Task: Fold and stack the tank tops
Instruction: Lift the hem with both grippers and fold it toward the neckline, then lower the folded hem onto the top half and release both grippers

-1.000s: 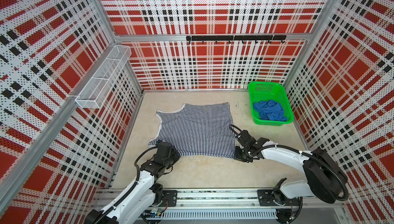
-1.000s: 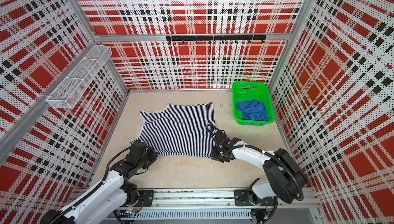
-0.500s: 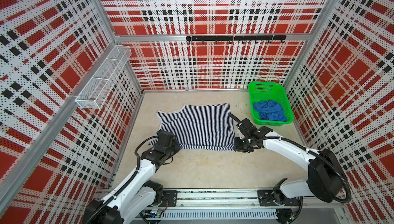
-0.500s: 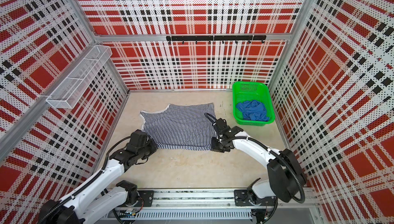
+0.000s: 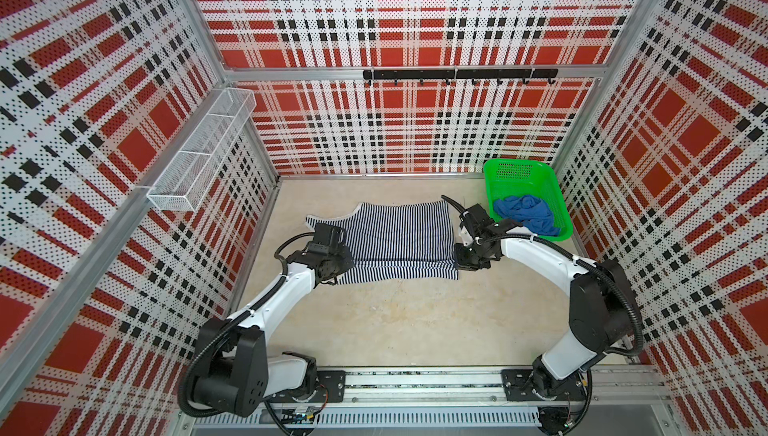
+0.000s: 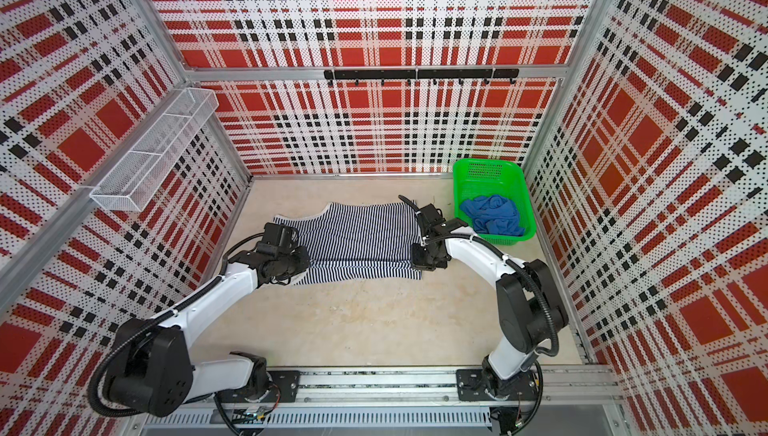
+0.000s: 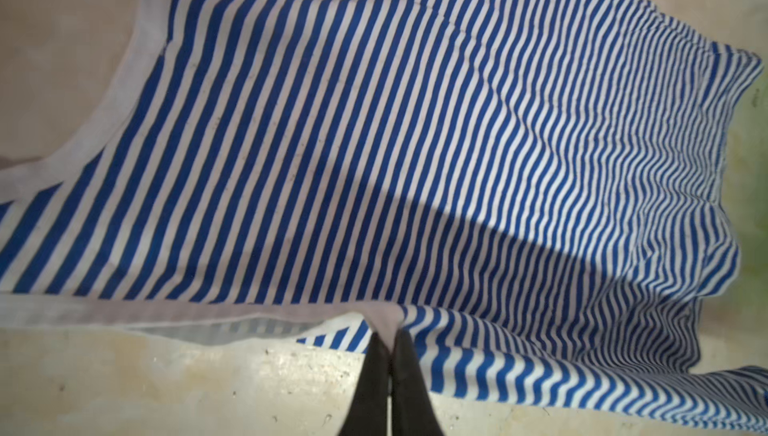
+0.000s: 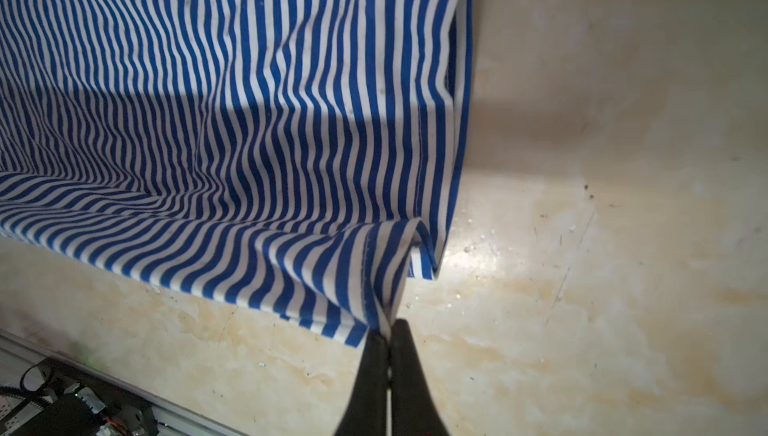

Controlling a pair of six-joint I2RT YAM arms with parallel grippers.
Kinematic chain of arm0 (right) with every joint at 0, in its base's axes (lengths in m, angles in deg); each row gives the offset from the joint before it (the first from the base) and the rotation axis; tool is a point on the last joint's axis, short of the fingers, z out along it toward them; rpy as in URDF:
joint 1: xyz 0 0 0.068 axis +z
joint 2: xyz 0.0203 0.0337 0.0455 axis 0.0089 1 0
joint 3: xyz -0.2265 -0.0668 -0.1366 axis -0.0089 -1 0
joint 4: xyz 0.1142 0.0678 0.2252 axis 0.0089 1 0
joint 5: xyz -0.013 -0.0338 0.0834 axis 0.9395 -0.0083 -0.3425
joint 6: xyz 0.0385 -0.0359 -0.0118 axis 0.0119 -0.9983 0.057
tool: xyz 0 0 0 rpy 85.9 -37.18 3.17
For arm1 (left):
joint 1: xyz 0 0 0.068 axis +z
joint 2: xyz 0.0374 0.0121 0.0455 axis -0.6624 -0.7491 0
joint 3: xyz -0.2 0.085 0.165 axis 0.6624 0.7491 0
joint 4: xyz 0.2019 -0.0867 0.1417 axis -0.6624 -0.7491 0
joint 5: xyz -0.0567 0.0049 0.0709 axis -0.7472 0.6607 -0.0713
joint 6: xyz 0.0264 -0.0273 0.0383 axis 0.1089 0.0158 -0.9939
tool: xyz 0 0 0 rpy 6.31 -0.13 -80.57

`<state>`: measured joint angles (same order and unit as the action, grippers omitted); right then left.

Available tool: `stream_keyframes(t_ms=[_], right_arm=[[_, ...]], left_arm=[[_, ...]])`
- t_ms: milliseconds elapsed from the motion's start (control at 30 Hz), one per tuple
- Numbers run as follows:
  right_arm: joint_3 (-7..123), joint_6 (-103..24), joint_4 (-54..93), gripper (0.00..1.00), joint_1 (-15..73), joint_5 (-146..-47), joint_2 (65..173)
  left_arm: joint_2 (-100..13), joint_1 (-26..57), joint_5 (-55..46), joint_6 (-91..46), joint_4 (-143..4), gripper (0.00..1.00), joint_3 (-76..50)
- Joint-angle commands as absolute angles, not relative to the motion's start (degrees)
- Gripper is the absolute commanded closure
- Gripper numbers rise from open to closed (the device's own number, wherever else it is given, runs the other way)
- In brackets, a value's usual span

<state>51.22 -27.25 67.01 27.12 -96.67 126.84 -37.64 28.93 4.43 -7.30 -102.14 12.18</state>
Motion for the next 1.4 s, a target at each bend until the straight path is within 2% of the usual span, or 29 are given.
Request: stream_keyframes(t_ms=[0, 600, 633, 733, 800, 833, 900, 1067, 1200, 1367], right_arm=[[54.57, -30.53, 68.21, 1.0, 26.1, -95.57, 129.96], [65.07, -34.75, 64.91, 1.0, 21.09, -95.75, 144.03], [65.47, -34.97, 64.4, 1.0, 20.99, -95.57, 144.47], [66.77, -35.99, 62.84, 0.78, 20.81, -95.22, 144.36], [67.15, -36.35, 62.5, 0.65, 20.64, -94.08, 142.76], [67.2, -36.59, 62.68, 0.61, 20.64, -93.09, 141.5], [66.01, -36.56, 63.16, 0.58, 20.83, -91.26, 138.64], [56.9, -32.06, 56.53, 0.62, 25.0, -95.75, 132.56], [53.22, -27.9, 49.39, 0.67, 27.59, -98.69, 135.8], [51.82, -23.89, 42.99, 0.71, 27.98, -98.7, 139.66]], left_arm=[[-41.17, 30.09, 4.44, -13.08, -102.85, 1.0, 7.98], [-64.35, 31.15, 3.1, -20.98, -104.04, 1.0, -10.13], [-65.48, 31.19, 3.15, -21.36, -104.4, 0.94, -11.16], [-66.95, 31.55, 4.17, -22.67, -106.4, 0.58, -14.23], [-66.14, 31.68, 5.37, -23.18, -108.3, 0.39, -16.27], [-65.11, 31.83, 6.39, -23.56, -109.8, 0.32, -17.25], [-62.82, 32.2, 9.22, -23.87, -112.96, 0.24, -17.94], [-53.55, 38.55, 11.25, -21.18, -113.47, 0.26, -7.97], [-46.38, 46.69, 6.07, -16.31, -104.24, 0.34, 3.68], [-45.9, 51.32, 1.03, -11.05, -91.74, 0.38, 11.79]])
